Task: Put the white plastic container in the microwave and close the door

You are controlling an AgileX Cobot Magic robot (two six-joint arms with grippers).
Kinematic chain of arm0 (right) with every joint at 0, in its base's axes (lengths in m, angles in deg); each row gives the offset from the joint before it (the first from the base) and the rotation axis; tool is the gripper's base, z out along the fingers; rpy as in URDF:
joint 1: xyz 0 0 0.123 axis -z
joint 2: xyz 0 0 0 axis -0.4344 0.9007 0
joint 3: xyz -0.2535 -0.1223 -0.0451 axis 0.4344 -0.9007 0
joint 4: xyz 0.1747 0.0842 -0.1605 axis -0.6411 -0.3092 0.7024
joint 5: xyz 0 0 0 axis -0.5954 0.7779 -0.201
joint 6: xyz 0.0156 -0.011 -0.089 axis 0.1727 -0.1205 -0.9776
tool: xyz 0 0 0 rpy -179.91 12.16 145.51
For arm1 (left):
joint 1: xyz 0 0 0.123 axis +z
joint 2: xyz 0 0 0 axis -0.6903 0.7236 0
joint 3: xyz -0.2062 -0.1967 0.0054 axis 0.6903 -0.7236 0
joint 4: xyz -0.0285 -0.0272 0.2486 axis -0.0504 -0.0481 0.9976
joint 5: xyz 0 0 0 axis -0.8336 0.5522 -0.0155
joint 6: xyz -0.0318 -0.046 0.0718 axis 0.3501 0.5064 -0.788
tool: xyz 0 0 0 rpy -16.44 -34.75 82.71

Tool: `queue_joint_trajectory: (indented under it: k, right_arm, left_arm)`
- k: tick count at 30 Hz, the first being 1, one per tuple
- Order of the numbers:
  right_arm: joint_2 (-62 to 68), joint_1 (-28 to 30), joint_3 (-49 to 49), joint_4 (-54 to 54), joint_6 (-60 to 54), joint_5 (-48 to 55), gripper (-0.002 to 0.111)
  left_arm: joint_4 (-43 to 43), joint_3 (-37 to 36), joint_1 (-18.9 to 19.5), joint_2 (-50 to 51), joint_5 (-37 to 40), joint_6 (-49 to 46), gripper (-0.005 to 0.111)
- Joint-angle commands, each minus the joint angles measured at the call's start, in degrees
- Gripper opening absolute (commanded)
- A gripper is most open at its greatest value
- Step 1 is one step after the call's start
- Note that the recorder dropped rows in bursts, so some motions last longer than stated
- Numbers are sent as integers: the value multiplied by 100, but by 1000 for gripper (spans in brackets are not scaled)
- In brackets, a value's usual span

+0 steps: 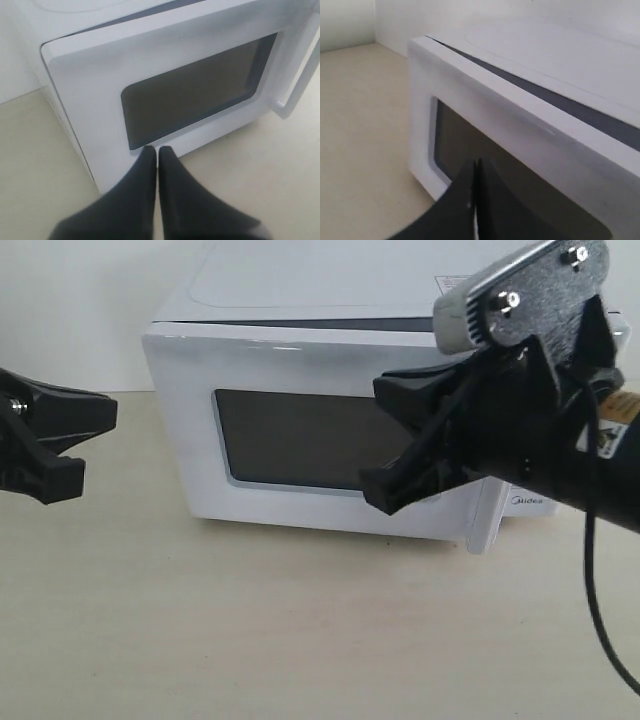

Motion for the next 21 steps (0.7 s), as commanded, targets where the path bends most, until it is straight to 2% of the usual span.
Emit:
queue_joint_trajectory:
  k: [1,4,10,18,21]
  right_arm:
    - [283,-36,65,-1620,-764,-719,0]
    - [350,-36,65,-2195,-790,-1013,0]
    - [652,-36,65,-2631,-790,-1292,0]
    - [1261,-36,286,-3320,-1355,-1650,0]
    - [1313,-36,309,-3808,-1652,-2099,0]
  left_arm:
    - [-51,52,-23,6,92,-23,4]
    - [-51,52,-23,6,69,-39,4]
    - [-51,52,-23,6,60,-92,4]
    - [-51,52,-23,6,60,-134,4]
    - [-51,52,-23,6,60,-134,4]
